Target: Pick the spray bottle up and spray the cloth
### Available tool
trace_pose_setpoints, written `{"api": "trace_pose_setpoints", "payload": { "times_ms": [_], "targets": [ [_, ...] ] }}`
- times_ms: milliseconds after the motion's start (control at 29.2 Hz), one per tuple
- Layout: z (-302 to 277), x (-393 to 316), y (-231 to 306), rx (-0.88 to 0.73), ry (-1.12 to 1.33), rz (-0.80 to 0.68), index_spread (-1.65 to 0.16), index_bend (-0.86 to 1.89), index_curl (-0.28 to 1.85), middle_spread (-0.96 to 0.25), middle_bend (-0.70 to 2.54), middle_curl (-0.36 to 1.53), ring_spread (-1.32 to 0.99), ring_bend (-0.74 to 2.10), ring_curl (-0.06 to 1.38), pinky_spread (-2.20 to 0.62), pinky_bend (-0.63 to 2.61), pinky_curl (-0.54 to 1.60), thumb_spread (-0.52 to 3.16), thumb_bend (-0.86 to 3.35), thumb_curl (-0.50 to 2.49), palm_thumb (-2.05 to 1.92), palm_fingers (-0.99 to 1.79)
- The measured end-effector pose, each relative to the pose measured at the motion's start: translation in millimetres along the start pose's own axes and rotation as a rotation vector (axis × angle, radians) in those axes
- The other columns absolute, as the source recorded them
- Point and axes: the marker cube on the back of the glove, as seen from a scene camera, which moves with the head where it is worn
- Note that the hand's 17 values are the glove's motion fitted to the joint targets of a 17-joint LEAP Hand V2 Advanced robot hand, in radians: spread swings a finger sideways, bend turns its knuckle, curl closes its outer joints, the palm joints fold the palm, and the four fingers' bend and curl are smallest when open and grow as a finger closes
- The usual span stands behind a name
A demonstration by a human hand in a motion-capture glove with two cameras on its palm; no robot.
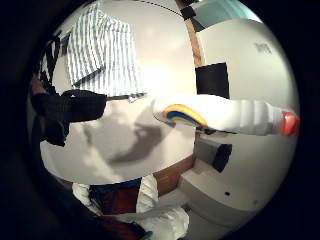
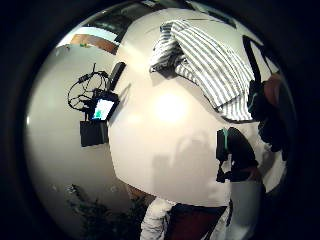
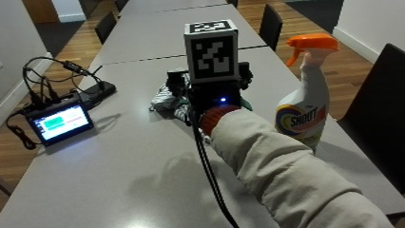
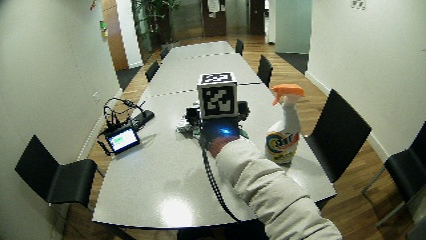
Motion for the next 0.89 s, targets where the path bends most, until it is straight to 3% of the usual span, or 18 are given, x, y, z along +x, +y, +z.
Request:
{"api": "trace_pose_setpoints", "payload": {
  "times_ms": [377,891],
  "targets": [
    [0.6,-1.8,-1.9,-0.012,0.005,-0.002,-0.17,0.2,0.24,-0.09,0.52,0.27,-0.13,0.69,0.32,-0.22,0.66,0.31,0.66,0.37,0.25,0.78,1.3],
    [-3.8,-7.2,-0.1,-0.008,0.019,-0.014,-0.2,0.19,0.35,-0.1,0.52,0.38,-0.15,0.68,0.4,-0.25,0.65,0.4,0.82,0.24,0.35,0.85,1.26]
  ]
}}
